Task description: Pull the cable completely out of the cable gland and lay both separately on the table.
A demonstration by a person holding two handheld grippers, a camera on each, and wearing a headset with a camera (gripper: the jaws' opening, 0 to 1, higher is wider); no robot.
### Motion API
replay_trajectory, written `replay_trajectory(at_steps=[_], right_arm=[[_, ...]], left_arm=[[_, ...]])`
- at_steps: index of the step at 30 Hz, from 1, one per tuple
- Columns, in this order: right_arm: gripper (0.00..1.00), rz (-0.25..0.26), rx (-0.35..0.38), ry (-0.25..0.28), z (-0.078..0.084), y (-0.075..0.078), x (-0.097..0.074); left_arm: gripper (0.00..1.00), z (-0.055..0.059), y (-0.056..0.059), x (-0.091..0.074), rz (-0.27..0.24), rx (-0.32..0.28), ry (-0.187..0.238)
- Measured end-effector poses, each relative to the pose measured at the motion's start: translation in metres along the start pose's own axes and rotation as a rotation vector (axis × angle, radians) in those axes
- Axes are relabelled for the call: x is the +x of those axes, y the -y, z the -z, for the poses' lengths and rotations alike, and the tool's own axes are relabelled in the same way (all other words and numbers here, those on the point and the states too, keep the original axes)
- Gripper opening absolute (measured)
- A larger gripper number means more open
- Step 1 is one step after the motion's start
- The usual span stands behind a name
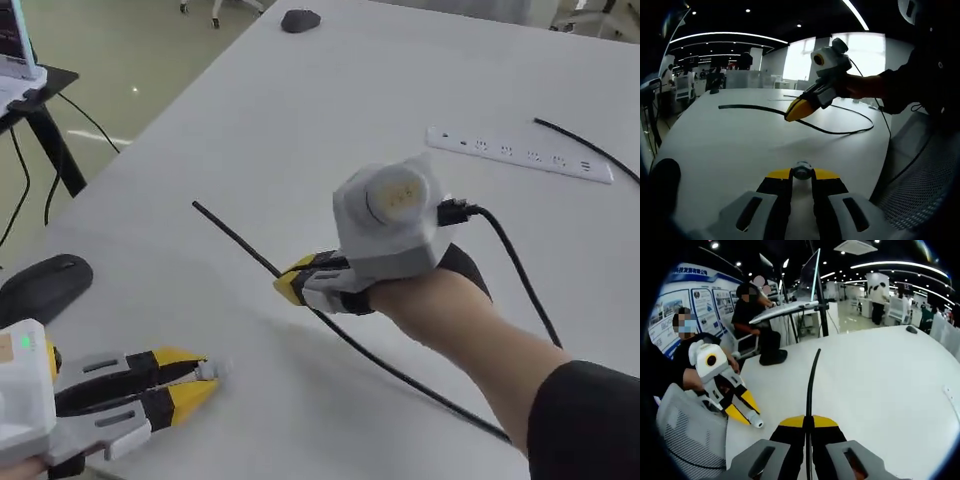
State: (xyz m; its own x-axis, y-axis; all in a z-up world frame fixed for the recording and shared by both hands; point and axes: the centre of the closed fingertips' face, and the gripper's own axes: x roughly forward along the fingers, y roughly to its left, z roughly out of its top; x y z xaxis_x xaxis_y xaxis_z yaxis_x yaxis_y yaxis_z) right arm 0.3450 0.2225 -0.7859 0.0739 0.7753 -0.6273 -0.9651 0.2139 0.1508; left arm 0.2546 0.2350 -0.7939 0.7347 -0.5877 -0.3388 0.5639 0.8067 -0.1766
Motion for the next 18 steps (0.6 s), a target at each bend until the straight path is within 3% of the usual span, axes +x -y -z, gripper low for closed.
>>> replay_trajectory(at_steps=[9, 14, 18], right_arm=[[0.00, 0.010, -0.065, -0.074, 0.022, 0.003, 0.024], [0.00, 0.014, -0.095, -0.083, 0.025, 0.003, 0.029], [0.00, 0.034, -0.183, -0.081, 0.025, 0.004, 0.031]], left_arm=[[0.15, 0.017, -0.002, 0.000, -0.028, -0.016, -0.020], [0.15, 0.016, -0.004, -0.001, -0.036, -0.037, -0.004], [0.15, 0.015, -0.004, 0.000, -0.039, -0.026, 0.003]])
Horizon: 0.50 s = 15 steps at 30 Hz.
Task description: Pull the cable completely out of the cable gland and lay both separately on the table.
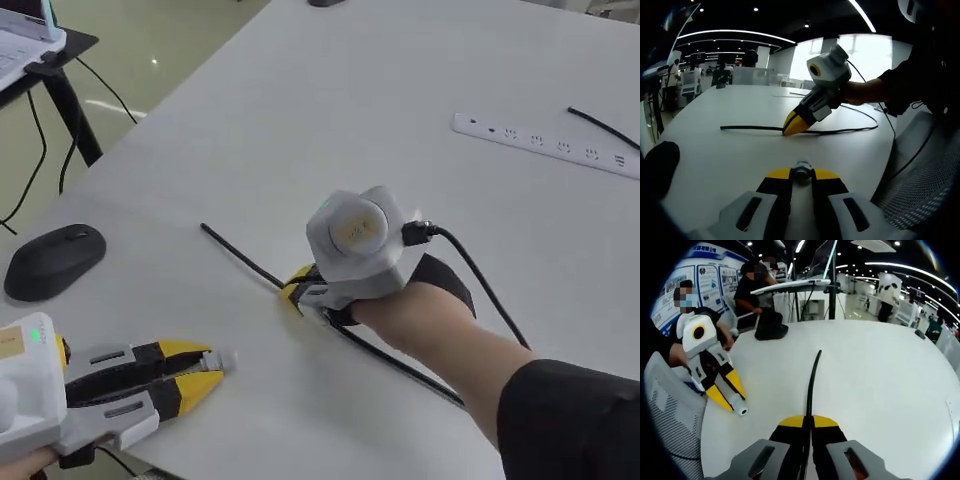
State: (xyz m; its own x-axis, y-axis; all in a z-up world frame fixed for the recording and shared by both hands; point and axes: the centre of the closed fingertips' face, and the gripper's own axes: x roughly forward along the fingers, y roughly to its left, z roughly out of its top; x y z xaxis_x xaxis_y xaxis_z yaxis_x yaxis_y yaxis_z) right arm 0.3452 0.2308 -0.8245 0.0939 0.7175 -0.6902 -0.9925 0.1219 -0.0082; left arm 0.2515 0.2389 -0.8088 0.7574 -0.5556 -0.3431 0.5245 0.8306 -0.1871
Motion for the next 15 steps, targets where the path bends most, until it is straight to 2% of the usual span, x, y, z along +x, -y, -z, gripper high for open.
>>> replay_trajectory(at_steps=[2, 4, 5, 6, 8, 9, 10, 13, 15], right_arm=[[0.00, 0.010, -0.070, 0.009, -0.002, 0.001, 0.001], [0.00, 0.010, -0.067, 0.007, -0.001, -0.001, 0.001], [0.00, 0.018, -0.083, 0.011, -0.001, 0.000, 0.000], [0.02, 0.024, -0.087, 0.014, -0.001, 0.000, 0.000], [0.09, 0.037, -0.086, 0.025, -0.001, 0.002, -0.002], [0.18, 0.023, -0.076, 0.038, -0.002, 0.000, -0.002], [0.22, 0.016, -0.038, 0.041, -0.001, -0.001, -0.003], [0.26, 0.023, -0.033, 0.038, 0.002, -0.001, -0.007], [0.35, 0.028, -0.028, 0.050, 0.003, -0.002, -0.012]], left_arm=[[0.16, 0.000, 0.001, 0.001, 0.002, -0.003, 0.006], [0.16, 0.000, 0.000, 0.002, -0.006, -0.026, 0.022], [0.17, 0.002, -0.001, 0.002, -0.013, -0.023, 0.017], [0.17, 0.001, -0.003, 0.003, -0.019, -0.008, 0.030], [0.22, 0.001, -0.004, 0.004, -0.014, -0.044, 0.035], [0.26, 0.000, -0.005, 0.003, -0.014, -0.040, 0.042], [0.32, -0.001, -0.005, 0.003, -0.018, -0.046, 0.046], [0.40, -0.002, -0.006, 0.004, -0.020, -0.048, 0.044], [0.45, -0.003, -0.005, 0.005, -0.017, -0.030, 0.029]])
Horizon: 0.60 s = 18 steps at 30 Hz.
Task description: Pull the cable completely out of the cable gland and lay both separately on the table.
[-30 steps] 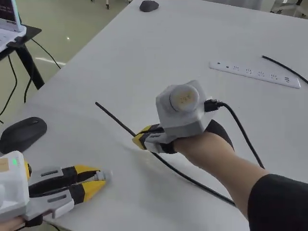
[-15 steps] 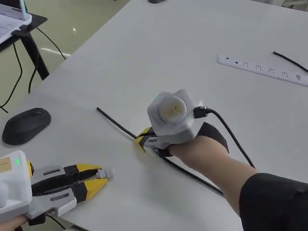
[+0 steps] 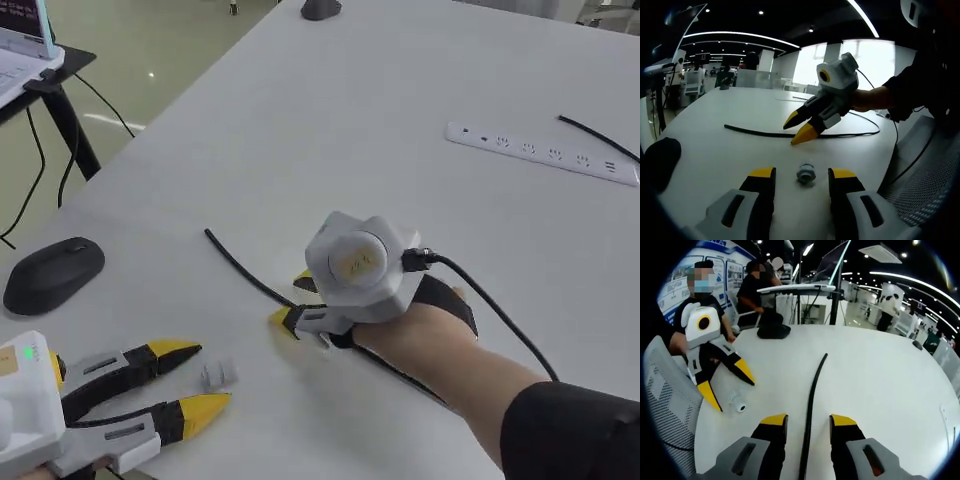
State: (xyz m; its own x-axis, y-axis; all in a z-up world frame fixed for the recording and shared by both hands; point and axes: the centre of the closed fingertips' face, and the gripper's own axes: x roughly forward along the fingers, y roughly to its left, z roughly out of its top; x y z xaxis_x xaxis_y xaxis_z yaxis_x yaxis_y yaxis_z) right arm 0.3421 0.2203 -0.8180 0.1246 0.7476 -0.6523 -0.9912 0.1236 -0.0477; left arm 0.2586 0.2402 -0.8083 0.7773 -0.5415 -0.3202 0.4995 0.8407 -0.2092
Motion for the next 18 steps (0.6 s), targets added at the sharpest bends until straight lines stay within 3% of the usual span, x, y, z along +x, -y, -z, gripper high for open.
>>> replay_trajectory(at_steps=[3, 5, 6, 8, 10, 12, 14, 16, 18], right_arm=[[0.47, 0.013, 0.025, 0.011, 0.001, 0.001, -0.009], [0.53, 0.046, 0.064, 0.043, 0.001, 0.006, -0.019], [0.57, 0.058, 0.093, 0.040, 0.004, 0.008, -0.022], [0.65, 0.073, 0.140, 0.065, 0.007, 0.011, -0.032], [0.82, 0.128, 0.150, 0.072, 0.012, 0.022, -0.042], [0.99, 0.221, 0.155, 0.068, 0.021, 0.040, -0.055], [1.00, 0.241, 0.188, 0.074, 0.026, 0.048, -0.071], [1.00, 0.249, 0.277, 0.079, 0.033, 0.053, -0.089], [1.00, 0.288, 0.297, 0.065, 0.045, 0.062, -0.110]], left_arm=[[0.57, -0.006, 0.002, 0.001, -0.003, 0.000, -0.001], [0.71, -0.012, -0.003, 0.002, -0.040, 0.001, 0.002], [0.77, -0.018, -0.002, 0.004, -0.034, 0.000, 0.024], [0.83, -0.018, 0.003, 0.006, -0.019, -0.008, 0.002], [0.89, -0.019, 0.013, 0.011, 0.019, 0.002, -0.026], [0.98, -0.026, 0.020, 0.015, 0.041, 0.023, -0.022], [0.99, -0.036, 0.023, 0.016, 0.047, 0.024, -0.016], [0.99, -0.051, 0.027, 0.019, 0.060, 0.017, 0.022], [0.99, -0.055, 0.028, 0.022, 0.067, 0.017, 0.003]])
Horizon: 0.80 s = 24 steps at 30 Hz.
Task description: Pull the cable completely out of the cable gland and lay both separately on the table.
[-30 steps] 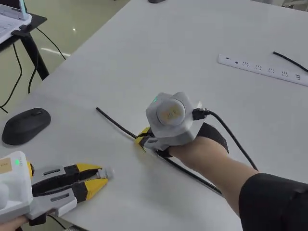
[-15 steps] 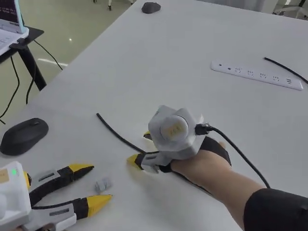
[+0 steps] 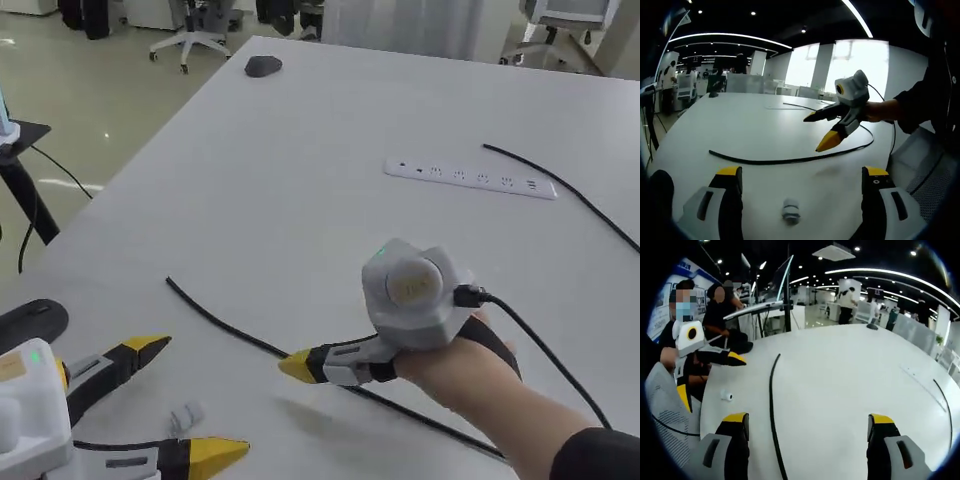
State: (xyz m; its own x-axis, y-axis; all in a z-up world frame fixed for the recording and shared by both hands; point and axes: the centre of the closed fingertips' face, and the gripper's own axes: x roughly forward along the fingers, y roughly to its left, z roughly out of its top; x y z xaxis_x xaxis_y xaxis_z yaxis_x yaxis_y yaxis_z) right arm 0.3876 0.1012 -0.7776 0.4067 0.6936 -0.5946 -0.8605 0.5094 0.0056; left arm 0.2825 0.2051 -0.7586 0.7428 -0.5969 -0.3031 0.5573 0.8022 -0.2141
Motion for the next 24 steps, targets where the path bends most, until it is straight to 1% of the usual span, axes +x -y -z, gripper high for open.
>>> replay_trajectory(at_steps=[1, 2, 3, 4, 5, 6, 7, 8, 9, 10, 11, 12, 13, 14, 15, 16, 17, 19, 20, 22, 23, 24], right_arm=[[1.00, 0.019, 0.007, -0.007, 0.003, 0.007, -0.007], [1.00, 0.053, 0.024, -0.012, 0.009, 0.019, -0.019], [1.00, 0.084, 0.039, -0.026, 0.013, 0.028, -0.027], [1.00, 0.099, 0.065, -0.039, 0.018, 0.034, -0.036], [1.00, 0.116, 0.091, -0.031, 0.020, 0.041, -0.044], [1.00, 0.141, 0.123, -0.035, 0.023, 0.049, -0.054], [1.00, 0.167, 0.153, -0.026, 0.026, 0.058, -0.068], [1.00, 0.198, 0.179, -0.015, 0.029, 0.067, -0.083], [1.00, 0.223, 0.195, -0.019, 0.033, 0.073, -0.094], [1.00, 0.245, 0.205, -0.008, 0.036, 0.078, -0.105], [1.00, 0.279, 0.228, -0.021, 0.044, 0.085, -0.119], [1.00, 0.290, 0.242, -0.035, 0.051, 0.088, -0.128], [1.00, 0.310, 0.258, -0.031, 0.057, 0.092, -0.140], [1.00, 0.331, 0.276, -0.042, 0.063, 0.094, -0.149], [1.00, 0.345, 0.281, -0.035, 0.069, 0.096, -0.161], [1.00, 0.358, 0.289, -0.033, 0.073, 0.100, -0.167], [1.00, 0.376, 0.302, -0.041, 0.081, 0.102, -0.177], [1.00, 0.394, 0.313, -0.044, 0.089, 0.101, -0.187], [1.00, 0.405, 0.320, -0.048, 0.094, 0.101, -0.193], [1.00, 0.419, 0.328, -0.057, 0.104, 0.099, -0.201], [1.00, 0.425, 0.332, -0.064, 0.109, 0.097, -0.204], [1.00, 0.431, 0.341, -0.076, 0.118, 0.097, -0.207]], left_arm=[[0.99, -0.002, 0.000, 0.002, 0.009, 0.028, -0.025], [0.99, 0.000, 0.001, 0.003, 0.020, 0.042, -0.064], [0.99, -0.005, 0.004, 0.006, 0.039, 0.068, -0.084], [0.99, -0.011, 0.005, 0.009, 0.043, 0.080, -0.076], [0.99, -0.019, 0.006, 0.013, 0.048, 0.085, -0.072], [0.99, -0.024, 0.007, 0.017, 0.048, 0.089, -0.070], [0.99, -0.030, 0.008, 0.023, 0.048, 0.100, -0.068], [0.99, -0.033, 0.008, 0.027, 0.045, 0.104, -0.070], [0.99, -0.035, 0.008, 0.032, 0.041, 0.105, -0.072], [0.99, -0.038, 0.009, 0.037, 0.039, 0.108, -0.072], [0.99, -0.040, 0.012, 0.044, 0.037, 0.112, -0.075], [0.99, -0.042, 0.015, 0.048, 0.037, 0.113, -0.076], [0.99, -0.046, 0.018, 0.054, 0.034, 0.127, -0.071], [0.99, -0.048, 0.021, 0.058, 0.033, 0.132, -0.071], [0.99, -0.049, 0.024, 0.062, 0.033, 0.136, -0.073], [0.99, -0.051, 0.026, 0.067, 0.024, 0.146, -0.073], [0.99, -0.050, 0.026, 0.070, 0.018, 0.141, -0.080], [0.99, -0.052, 0.030, 0.077, 0.016, 0.145, -0.084], [0.99, -0.052, 0.034, 0.080, 0.025, 0.142, -0.090], [0.99, -0.049, 0.036, 0.083, 0.021, 0.137, -0.115], [0.99, -0.050, 0.037, 0.084, 0.020, 0.130, -0.109], [0.99, -0.051, 0.037, 0.084, 0.013, 0.128, -0.103]])
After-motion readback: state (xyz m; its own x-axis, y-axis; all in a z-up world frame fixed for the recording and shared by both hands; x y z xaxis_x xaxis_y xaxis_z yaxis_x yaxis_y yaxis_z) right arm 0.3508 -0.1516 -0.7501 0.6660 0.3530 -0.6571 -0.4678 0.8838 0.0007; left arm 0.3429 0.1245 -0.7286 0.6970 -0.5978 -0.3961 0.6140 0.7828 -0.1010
